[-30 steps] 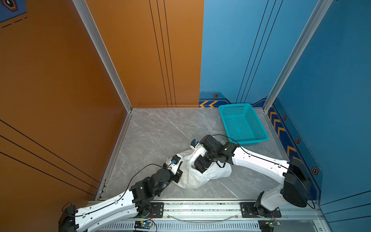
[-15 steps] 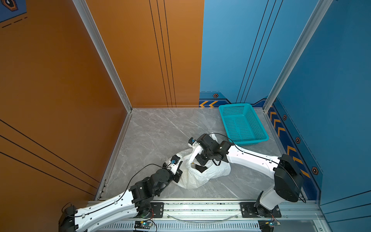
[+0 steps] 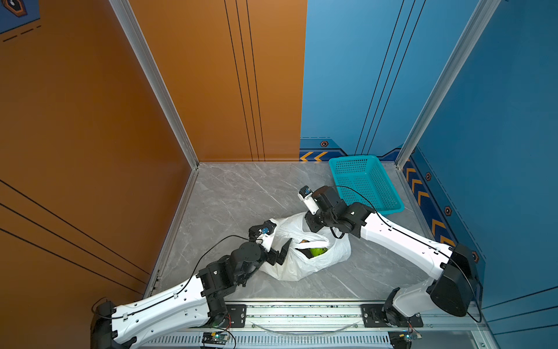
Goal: Untie the knot of the plastic bag and take out the fruit
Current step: Untie the plastic bag at the center of the table.
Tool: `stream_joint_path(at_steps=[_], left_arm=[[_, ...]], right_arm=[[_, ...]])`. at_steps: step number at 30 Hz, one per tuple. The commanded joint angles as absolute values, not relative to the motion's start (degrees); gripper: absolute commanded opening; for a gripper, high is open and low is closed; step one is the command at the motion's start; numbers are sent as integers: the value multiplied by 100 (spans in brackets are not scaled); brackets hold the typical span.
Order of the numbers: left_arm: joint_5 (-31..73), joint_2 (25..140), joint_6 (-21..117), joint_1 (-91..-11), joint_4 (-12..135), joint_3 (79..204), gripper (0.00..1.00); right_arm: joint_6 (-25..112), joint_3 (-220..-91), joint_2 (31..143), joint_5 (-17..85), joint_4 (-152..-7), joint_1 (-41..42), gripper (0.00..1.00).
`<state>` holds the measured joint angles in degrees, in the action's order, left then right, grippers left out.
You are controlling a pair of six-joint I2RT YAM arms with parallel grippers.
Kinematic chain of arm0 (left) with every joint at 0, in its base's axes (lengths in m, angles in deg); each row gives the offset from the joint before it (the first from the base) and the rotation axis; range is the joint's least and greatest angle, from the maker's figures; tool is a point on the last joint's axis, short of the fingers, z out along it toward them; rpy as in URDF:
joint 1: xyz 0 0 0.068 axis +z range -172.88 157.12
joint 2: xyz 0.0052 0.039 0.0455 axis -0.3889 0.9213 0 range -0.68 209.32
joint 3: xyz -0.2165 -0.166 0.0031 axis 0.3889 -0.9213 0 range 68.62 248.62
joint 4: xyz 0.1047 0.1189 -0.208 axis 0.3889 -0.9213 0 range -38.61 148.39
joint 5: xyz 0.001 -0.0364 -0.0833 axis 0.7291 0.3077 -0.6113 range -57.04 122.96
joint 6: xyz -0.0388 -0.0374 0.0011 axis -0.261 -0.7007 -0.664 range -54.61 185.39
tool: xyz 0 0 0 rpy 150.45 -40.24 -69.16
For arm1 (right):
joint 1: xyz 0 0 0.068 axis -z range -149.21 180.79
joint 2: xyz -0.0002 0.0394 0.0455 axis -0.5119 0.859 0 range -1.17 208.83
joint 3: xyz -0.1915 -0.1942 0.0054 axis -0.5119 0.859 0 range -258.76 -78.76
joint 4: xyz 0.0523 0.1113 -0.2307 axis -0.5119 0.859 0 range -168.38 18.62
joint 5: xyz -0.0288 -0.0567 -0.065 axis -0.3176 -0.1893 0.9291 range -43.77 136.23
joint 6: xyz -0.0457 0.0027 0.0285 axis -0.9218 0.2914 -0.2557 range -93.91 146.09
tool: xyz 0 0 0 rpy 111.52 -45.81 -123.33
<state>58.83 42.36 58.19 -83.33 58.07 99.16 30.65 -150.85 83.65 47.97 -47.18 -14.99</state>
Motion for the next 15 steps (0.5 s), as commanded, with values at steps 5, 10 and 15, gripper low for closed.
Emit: stream_joint_path(at_steps=[5, 10, 15], left_arm=[[5767, 5066, 5713, -8492, 6150, 10295, 98], [6301, 5781, 5748, -8443, 6670, 10478, 98], [7492, 6792, 5472, -8223, 6245, 11070, 98]], right_arm=[[3320, -15431, 8488, 4992, -4470, -1552, 0], [3329, -15504, 8506, 4915, -4493, -1556, 0], [3354, -15497, 8488, 4863, -4515, -1579, 0]])
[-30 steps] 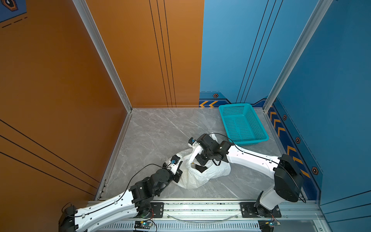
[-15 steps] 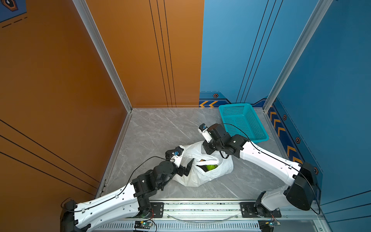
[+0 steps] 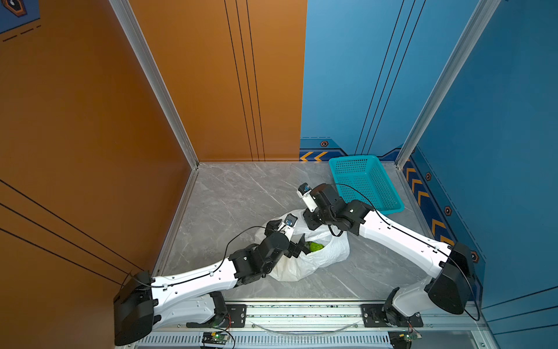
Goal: Untie the knot of the plastic bag and take out the fruit
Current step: Untie the plastic bag at the center of the table.
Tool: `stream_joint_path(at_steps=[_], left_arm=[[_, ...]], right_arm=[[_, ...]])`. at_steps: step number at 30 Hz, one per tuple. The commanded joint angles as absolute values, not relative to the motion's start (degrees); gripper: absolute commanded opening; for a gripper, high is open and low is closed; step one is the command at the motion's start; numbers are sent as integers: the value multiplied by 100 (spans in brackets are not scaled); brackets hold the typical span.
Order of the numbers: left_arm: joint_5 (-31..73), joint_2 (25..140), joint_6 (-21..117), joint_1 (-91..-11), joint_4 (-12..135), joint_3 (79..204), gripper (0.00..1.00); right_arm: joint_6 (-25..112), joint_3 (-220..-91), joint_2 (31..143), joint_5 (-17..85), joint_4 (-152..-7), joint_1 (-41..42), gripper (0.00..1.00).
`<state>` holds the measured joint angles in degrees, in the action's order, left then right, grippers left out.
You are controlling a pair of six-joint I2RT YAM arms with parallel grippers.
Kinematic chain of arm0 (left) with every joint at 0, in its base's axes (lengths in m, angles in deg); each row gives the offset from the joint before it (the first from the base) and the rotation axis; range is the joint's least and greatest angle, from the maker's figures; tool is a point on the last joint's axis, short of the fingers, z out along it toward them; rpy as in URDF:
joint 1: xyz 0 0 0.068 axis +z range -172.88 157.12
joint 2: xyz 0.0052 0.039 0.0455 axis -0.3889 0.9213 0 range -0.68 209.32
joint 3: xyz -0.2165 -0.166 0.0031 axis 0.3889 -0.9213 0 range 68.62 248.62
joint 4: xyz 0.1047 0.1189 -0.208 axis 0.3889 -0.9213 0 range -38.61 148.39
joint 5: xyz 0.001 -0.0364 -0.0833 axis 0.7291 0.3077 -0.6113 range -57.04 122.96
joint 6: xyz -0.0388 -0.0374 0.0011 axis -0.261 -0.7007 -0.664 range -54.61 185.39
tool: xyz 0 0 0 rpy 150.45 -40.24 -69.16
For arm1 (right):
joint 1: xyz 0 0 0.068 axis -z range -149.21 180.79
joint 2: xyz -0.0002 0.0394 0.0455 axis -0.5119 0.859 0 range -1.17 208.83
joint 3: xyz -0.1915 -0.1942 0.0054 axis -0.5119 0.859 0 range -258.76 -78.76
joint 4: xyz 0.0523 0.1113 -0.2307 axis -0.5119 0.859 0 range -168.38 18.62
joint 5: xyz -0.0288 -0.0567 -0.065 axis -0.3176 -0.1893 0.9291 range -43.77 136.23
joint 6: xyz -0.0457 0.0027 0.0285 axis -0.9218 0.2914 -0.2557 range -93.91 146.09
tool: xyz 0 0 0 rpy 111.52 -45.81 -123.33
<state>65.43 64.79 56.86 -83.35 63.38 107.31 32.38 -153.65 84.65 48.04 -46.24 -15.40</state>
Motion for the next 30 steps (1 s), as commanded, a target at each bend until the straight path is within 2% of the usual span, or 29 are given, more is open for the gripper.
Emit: stream_joint_path(at_steps=[1, 6, 16, 20, 23, 30], left_arm=[[7793, 6937, 5464, -8173, 6120, 11164, 98], [8436, 7243, 4823, -7685, 4621, 11529, 98], [8103, 7050, 4404, -6734, 3533, 11150, 98], [7891, 7022, 4394, -6708, 3470, 11160, 98], [7329, 6718, 4638, -6857, 3589, 11189, 98], [6258, 5207, 5413, -7346, 3806, 10968, 98]], right_arm=[[3363, -15475, 8469, 4864, -4522, -1577, 0], [3362, -15292, 8292, 4922, -4515, -1486, 0], [3178, -15108, 8065, 4730, -4665, -689, 0], [3132, -15266, 8185, 4658, -4663, -571, 0], [3111, -15389, 8300, 4632, -4652, -572, 0], [3118, -15564, 8517, 4545, -4673, -583, 0]])
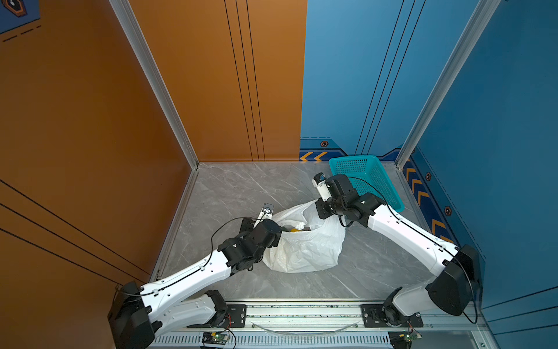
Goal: Untie the knot of the plastic bag and take out the fruit
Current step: Untie the plastic bag at the center of the table.
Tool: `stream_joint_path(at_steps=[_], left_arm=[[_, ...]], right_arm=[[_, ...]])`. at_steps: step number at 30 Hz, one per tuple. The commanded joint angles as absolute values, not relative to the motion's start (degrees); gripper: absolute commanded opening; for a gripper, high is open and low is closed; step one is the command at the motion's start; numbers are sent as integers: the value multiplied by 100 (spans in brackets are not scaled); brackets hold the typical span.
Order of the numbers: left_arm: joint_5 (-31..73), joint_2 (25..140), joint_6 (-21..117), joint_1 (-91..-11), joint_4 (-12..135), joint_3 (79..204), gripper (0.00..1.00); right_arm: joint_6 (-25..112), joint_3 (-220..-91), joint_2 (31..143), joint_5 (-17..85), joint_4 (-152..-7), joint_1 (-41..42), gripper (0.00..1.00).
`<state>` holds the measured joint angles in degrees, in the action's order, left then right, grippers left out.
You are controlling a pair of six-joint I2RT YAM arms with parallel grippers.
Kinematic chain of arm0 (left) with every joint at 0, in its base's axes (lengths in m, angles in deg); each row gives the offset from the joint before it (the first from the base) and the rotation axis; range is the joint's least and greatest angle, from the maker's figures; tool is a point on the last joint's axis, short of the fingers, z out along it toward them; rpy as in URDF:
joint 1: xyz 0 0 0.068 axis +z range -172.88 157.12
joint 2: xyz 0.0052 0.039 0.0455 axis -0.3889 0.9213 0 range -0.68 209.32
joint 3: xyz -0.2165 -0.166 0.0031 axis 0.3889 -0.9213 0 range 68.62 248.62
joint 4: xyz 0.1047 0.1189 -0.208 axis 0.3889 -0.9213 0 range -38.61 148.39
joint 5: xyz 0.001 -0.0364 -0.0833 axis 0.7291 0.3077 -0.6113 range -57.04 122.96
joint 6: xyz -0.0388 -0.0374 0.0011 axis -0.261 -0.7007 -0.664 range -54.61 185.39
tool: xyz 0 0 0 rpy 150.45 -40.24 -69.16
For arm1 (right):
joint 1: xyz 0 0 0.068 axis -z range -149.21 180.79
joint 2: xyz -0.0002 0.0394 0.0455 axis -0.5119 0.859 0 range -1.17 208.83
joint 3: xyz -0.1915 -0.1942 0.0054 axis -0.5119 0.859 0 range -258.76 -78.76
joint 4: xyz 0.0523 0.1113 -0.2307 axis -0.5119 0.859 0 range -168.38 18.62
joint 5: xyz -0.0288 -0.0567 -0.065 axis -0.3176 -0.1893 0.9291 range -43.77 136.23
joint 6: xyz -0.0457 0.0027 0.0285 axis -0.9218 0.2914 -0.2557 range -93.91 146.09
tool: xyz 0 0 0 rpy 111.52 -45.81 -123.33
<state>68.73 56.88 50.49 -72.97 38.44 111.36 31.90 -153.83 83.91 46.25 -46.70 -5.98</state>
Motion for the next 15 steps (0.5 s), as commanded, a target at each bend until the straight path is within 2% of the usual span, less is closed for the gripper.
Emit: stream_joint_path(at_steps=[1, 6, 15], left_arm=[[6077, 4959, 5484, -7348, 3802, 10902, 98], [5756, 4466, 5759, -7339, 3848, 10859, 98], [5546, 5944, 6413, -6882, 4710, 11951, 98]], right_arm=[[3118, -15596, 8546, 4516, -4680, -583, 0], [3089, -15758, 8654, 4457, -4743, -720, 0], [2996, -16212, 8829, 4404, -4798, -1330, 0]])
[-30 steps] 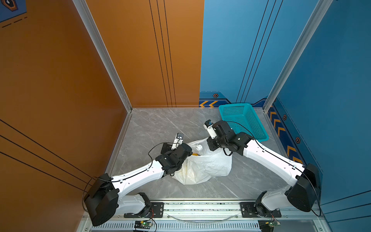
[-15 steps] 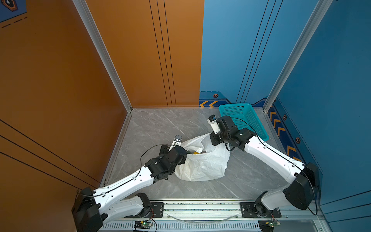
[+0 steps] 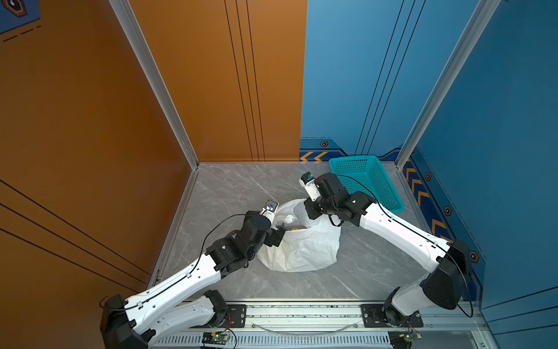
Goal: Untie the knot of the plastic bag and take out the fruit
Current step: Untie the plastic bag at the center of the table.
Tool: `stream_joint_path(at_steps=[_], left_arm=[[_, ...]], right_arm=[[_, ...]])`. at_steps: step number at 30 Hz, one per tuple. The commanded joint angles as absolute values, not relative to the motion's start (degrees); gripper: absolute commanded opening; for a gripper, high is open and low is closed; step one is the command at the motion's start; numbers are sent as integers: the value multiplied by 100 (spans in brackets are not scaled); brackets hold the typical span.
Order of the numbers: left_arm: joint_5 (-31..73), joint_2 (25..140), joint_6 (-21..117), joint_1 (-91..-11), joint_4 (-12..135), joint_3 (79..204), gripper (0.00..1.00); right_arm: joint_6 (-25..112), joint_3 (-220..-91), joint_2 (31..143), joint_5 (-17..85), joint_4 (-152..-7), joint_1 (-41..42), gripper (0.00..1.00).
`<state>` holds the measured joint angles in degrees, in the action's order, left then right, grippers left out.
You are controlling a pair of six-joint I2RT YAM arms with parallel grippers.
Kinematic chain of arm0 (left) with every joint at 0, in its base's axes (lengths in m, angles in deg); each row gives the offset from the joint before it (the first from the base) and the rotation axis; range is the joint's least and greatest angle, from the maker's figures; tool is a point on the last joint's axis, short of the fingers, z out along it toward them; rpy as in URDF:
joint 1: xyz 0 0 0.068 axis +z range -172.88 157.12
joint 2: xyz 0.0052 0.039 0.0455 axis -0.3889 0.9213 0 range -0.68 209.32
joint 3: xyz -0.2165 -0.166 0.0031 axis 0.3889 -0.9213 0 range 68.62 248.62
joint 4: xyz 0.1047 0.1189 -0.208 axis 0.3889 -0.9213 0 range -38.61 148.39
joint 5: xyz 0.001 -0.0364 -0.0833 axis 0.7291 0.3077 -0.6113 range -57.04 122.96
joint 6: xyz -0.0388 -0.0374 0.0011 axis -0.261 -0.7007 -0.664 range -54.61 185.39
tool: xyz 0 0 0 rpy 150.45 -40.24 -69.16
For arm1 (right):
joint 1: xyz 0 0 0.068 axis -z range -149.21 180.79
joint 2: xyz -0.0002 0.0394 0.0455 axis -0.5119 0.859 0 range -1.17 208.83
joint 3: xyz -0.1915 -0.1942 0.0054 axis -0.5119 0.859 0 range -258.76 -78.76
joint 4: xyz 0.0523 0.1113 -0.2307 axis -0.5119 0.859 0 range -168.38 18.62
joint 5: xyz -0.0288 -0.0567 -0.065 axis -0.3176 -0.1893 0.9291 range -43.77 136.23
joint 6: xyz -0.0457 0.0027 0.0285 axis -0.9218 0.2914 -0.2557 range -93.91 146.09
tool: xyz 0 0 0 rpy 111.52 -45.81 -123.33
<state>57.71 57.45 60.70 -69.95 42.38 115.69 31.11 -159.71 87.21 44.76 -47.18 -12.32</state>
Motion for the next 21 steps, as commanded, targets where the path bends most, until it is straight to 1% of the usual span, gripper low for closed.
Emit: stream_joint_path(at_steps=[1, 7, 9, 12, 16, 21], left_arm=[[5506, 6074, 6469, -6839, 4967, 12082, 98], [4749, 6120, 6552, -6786, 5404, 12237, 98], [4735, 6144, 6461, -6800, 5197, 12258, 98], [4998, 6129, 6445, -6775, 5089, 12062, 98], [4880, 6181, 6495, -6368, 5383, 11815, 98], [4519, 6806, 6795, -6061, 5702, 12109, 98]], right_arm=[[3001, -16277, 8863, 4410, -4788, -1363, 0], [2996, -16482, 8962, 4480, -4735, -1435, 0], [2979, -16504, 8947, 4463, -4735, -1403, 0], [2974, -16533, 8936, 4362, -4734, -1353, 0], [2949, -16551, 8923, 4152, -4735, -1374, 0], [2891, -16555, 8926, 4070, -4735, -1463, 0]])
